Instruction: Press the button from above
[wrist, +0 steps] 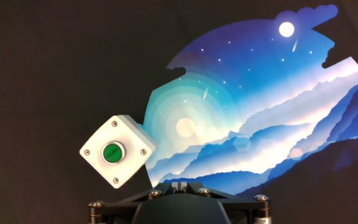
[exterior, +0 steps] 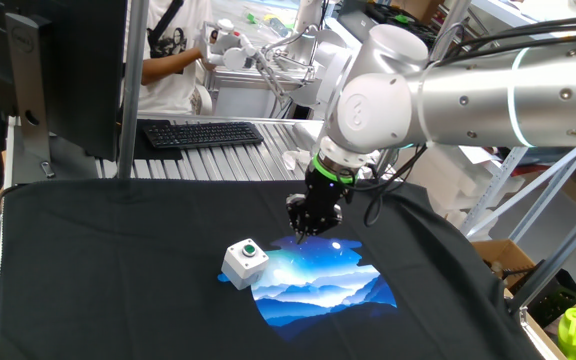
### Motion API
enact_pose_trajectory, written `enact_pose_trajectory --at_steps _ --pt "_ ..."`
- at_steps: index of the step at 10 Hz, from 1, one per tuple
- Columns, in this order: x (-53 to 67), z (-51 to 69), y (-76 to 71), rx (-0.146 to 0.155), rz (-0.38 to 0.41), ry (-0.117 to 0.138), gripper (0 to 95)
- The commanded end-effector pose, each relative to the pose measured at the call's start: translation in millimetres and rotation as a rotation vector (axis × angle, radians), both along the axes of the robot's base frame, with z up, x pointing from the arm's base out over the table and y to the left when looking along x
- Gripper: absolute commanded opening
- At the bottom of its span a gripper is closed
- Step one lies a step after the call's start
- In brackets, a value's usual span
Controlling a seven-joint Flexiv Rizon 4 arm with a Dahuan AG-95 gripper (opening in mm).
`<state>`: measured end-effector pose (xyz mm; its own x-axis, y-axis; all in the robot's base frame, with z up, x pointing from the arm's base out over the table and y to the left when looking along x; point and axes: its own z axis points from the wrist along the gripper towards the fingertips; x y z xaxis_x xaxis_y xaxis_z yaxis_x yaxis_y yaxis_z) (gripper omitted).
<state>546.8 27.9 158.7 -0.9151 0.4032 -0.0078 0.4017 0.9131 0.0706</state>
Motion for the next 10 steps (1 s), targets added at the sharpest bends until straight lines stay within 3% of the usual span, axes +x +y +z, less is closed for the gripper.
enact_pose_trajectory --at_steps 1,5,10 --pt "2.8 -2.2 0.3 0.006 0.004 0.002 0.0" --pt "12.0 -2.6 7.5 0.007 -0.013 0.004 0.0" --pt "13.3 -2.1 8.8 0.0 -0.018 0.01 0.0"
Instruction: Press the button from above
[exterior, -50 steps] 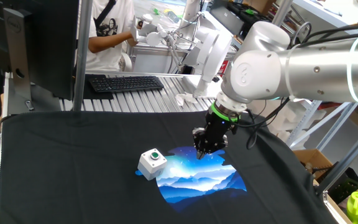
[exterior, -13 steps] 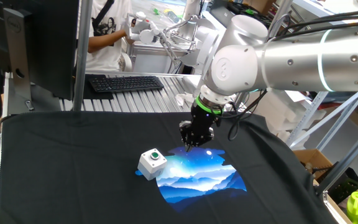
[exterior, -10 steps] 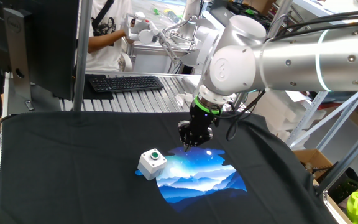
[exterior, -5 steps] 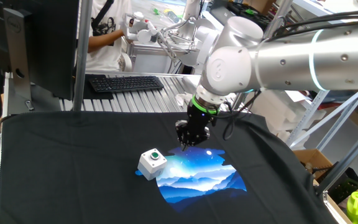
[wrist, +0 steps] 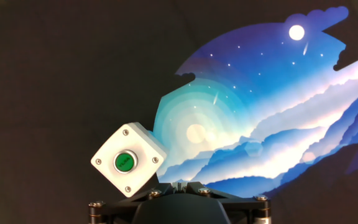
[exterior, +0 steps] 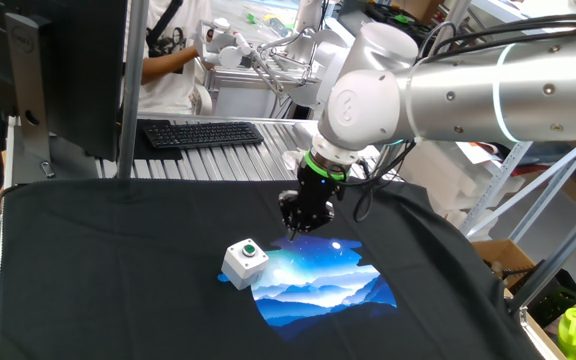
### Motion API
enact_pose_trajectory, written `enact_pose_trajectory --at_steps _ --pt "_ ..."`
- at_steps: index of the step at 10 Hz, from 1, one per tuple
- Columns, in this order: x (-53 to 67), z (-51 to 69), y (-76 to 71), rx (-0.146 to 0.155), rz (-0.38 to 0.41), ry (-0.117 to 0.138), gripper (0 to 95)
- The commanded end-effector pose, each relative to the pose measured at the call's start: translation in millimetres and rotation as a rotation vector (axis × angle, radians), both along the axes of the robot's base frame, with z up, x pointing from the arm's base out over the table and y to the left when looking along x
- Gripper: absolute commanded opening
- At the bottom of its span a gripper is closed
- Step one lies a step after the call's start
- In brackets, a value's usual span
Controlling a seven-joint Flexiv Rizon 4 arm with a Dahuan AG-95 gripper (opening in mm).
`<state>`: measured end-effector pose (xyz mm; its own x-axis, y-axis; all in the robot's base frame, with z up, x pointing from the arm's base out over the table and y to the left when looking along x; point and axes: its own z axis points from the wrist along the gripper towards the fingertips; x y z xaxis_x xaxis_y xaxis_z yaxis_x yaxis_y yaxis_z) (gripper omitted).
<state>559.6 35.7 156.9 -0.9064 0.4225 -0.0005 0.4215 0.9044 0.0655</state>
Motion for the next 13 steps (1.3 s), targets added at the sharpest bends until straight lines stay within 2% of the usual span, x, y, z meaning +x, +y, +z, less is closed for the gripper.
enact_pose_trajectory --at_steps 1,8,9,10,13 --pt "0.5 -0.5 0.9 0.001 0.003 0.001 0.0" --pt "0.5 -0.8 1.8 0.002 0.008 0.001 0.0" --pt "0.5 -0.8 1.8 0.002 0.012 0.005 0.0" --pt "0.5 -0.8 1.8 -0.011 0.017 0.01 0.0" --pt "0.5 -0.8 1.8 -0.008 0.016 0.019 0.0"
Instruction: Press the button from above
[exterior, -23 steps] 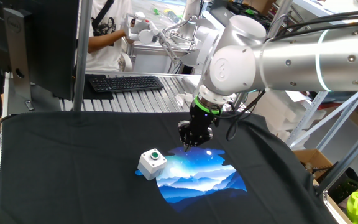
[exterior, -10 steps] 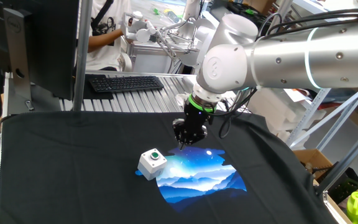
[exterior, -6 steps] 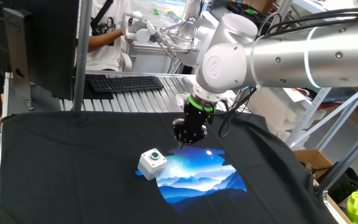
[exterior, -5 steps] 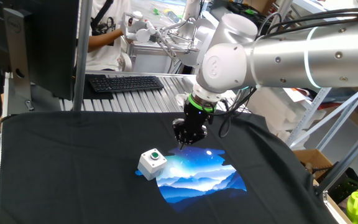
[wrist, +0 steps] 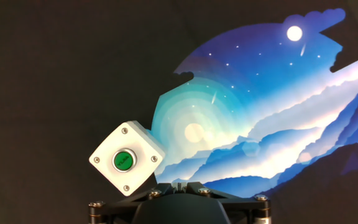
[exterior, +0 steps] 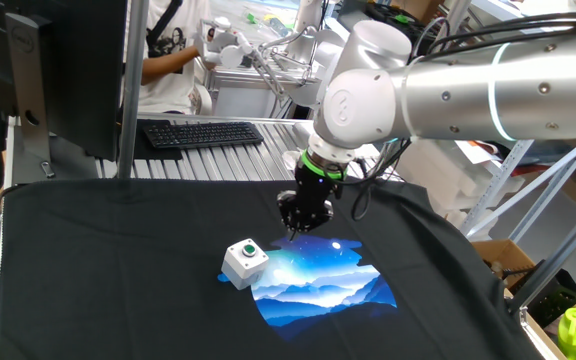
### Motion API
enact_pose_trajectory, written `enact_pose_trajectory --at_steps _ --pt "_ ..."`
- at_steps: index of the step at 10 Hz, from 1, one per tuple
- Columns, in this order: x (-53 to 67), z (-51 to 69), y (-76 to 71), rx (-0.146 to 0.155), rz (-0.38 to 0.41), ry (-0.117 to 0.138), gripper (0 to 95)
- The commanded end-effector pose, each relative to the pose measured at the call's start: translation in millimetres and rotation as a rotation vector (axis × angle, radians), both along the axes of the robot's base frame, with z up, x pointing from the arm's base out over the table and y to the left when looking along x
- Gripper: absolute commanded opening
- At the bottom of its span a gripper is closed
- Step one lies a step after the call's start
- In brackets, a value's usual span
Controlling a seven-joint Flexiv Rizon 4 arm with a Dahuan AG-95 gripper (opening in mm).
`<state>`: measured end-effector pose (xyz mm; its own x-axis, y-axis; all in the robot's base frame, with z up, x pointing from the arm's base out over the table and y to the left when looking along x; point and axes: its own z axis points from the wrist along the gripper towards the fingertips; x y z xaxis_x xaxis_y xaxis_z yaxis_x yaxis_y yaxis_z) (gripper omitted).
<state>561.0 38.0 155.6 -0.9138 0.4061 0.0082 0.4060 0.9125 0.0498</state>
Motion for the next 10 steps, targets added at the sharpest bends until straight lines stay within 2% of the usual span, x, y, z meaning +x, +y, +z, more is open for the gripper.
enact_pose_trajectory --at_steps 1,4,10 --pt "-1.0 0.6 -0.5 0.003 0.0 0.004 0.0" --pt "-1.0 0.6 -0.5 0.017 0.001 -0.002 0.0" --pt "-1.0 0.6 -0.5 0.017 -0.013 -0.01 0.0"
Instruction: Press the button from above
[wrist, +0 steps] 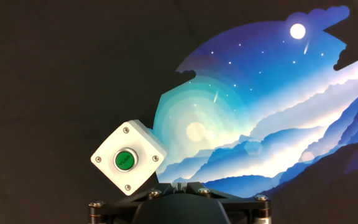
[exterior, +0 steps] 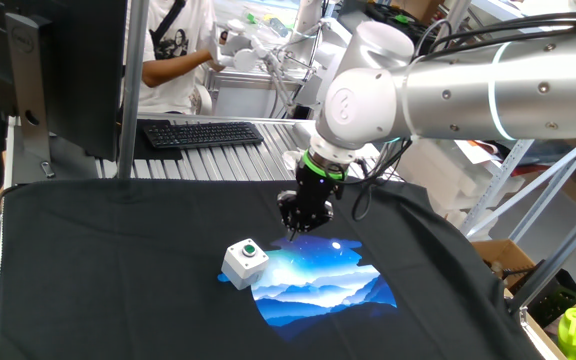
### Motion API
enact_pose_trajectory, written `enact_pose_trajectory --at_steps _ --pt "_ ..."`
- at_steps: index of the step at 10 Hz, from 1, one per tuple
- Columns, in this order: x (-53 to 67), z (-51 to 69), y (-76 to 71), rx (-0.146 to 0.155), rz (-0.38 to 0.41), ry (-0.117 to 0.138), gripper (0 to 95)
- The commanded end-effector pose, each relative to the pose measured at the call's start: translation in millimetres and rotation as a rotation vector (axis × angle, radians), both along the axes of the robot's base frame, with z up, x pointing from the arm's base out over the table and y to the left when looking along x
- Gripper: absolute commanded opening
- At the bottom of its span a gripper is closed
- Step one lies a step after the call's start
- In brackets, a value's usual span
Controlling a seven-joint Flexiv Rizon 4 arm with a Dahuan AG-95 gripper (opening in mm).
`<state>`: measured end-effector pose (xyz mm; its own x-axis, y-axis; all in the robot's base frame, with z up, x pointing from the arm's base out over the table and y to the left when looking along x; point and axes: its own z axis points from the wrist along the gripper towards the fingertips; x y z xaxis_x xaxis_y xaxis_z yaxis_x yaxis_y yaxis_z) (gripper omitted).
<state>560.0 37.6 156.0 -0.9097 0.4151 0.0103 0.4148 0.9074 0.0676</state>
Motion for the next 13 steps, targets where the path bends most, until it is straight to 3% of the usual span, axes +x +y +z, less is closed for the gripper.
enact_pose_trajectory --at_steps 1,13 --pt "0.1 0.2 -0.1 0.002 -0.005 -0.004 0.0" --pt "0.9 0.2 -0.1 0.022 -0.011 -0.008 0.0"
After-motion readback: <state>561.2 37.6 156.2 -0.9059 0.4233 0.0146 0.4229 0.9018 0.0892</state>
